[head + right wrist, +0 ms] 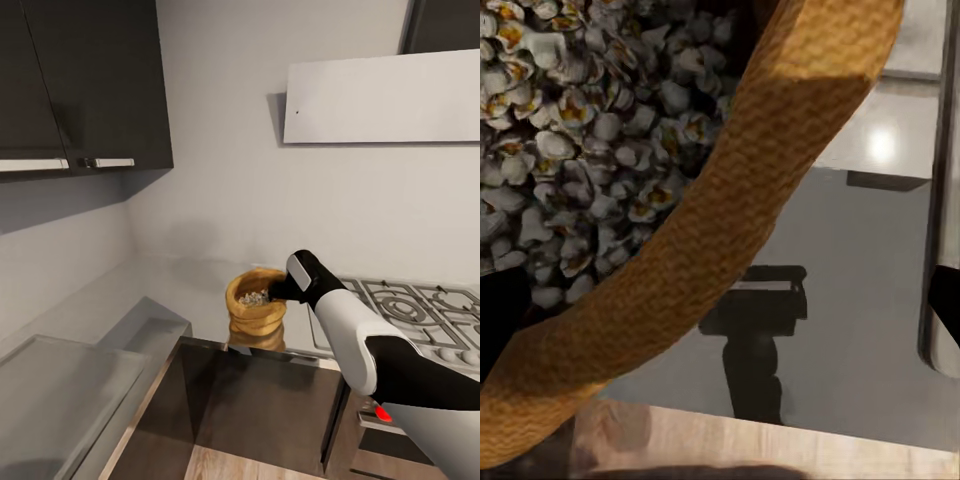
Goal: In the kitchen, take the popcorn bag from the countertop, put it into the microwave, and heat it until the popcorn is cooked so the cooked popcorn ends up inside the bag.
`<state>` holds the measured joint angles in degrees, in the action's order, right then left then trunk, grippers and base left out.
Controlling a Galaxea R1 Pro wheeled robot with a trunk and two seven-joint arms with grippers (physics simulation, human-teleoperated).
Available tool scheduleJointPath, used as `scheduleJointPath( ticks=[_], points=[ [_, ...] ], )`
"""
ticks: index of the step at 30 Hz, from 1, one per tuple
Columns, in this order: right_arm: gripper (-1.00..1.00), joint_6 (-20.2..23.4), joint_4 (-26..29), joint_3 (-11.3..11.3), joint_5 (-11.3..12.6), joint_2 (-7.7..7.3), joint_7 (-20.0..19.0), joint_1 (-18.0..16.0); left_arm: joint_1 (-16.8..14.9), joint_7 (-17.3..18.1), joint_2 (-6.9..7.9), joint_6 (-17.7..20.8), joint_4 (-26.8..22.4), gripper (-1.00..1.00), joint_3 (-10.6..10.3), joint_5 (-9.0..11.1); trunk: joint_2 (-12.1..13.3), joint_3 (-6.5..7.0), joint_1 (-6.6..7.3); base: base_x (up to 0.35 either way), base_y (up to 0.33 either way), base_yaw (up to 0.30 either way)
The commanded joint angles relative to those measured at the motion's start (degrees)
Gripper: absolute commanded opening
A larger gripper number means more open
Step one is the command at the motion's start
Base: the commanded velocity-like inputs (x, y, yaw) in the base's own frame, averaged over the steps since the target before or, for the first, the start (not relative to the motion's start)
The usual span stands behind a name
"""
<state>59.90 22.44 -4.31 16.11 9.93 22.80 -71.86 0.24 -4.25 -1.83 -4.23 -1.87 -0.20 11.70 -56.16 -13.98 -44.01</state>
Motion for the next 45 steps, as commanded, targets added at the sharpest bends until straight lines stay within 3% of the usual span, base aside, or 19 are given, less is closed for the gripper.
scheduleJointPath(
  ticks=[1, 16, 17, 32, 35, 38, 45],
  points=[
    [1.0, 0.1, 0.2, -0.4, 0.3, 0.07, 0.5, 0.0, 0.0, -0.1, -0.02, -0.1, -0.1, 1.0, -0.1, 0.3, 0.0, -0.07, -0.01, 0.0, 0.0, 0.0],
    [1.0, 0.1, 0.6, -0.6, 0.5, 0.07, 0.4, 0.0, 0.0, -0.1, -0.02, -0.1, -0.1, 1.0, -0.1, 0.3, 0.0, -0.07, -0.01, 0.0, 0.0, 0.0],
    [-1.0, 0.1, 0.6, -0.6, 0.5, 0.07, 0.5, 0.0, 0.0, -0.1, -0.02, -0.1, -0.1, 1.0, -0.1, 0.3, 0.0, -0.07, -0.01, 0.0, 0.0, 0.0],
    [-1.0, 0.1, 1.1, -0.9, 1.1, 0.07, 0.2, 0.0, 0.0, -0.1, -0.02, -0.1, -0.1, 1.0, -0.1, 0.3, 0.0, -0.07, -0.01, 0.0, 0.0, 0.0],
    [-1.0, 0.1, 7.6, -1.1, 1.0, 0.07, 0.2, 0.0, 0.0, -0.1, -0.02, -0.1, -0.1, 1.0, -0.1, 0.3, 0.0, -0.07, -0.01, 0.0, 0.0, 0.0],
    [-1.0, 0.1, 12.4, -3.3, 0.8, 0.07, 0.3, 0.0, 0.0, -0.1, -0.02, -0.1, -0.1, 1.0, -0.1, 0.3, 0.0, -0.07, -0.01, 0.0, 0.0, 0.0],
    [-1.0, 0.1, 13.8, -4.1, 0.8, 0.07, 0.3, 0.0, 0.0, -0.1, -0.1, -0.1, -0.1, 1.0, -0.1, 0.3, 0.0, -0.07, -0.01, 0.0, 0.0, 0.0]
  ],
)
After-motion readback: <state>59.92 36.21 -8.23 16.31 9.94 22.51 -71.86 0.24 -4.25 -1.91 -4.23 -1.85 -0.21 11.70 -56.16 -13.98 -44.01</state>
